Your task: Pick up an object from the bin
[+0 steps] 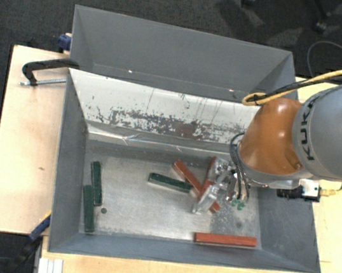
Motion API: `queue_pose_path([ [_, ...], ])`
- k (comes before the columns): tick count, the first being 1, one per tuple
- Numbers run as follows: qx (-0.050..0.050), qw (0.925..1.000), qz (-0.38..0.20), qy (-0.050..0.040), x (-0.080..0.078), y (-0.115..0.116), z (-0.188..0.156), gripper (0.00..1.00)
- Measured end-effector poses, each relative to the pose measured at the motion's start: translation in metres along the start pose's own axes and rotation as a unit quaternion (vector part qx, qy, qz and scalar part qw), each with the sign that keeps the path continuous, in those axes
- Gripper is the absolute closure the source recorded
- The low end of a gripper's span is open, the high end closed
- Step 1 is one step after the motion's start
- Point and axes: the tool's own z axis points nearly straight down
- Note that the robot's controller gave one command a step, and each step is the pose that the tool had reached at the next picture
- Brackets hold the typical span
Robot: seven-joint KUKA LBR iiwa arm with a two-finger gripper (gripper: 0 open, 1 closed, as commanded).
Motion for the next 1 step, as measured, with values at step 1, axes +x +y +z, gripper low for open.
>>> queue_pose_path([
  [1,0.001,0.9998,0.016,0.0069,-0.0467,-0.0149,-0.1530,1.00],
])
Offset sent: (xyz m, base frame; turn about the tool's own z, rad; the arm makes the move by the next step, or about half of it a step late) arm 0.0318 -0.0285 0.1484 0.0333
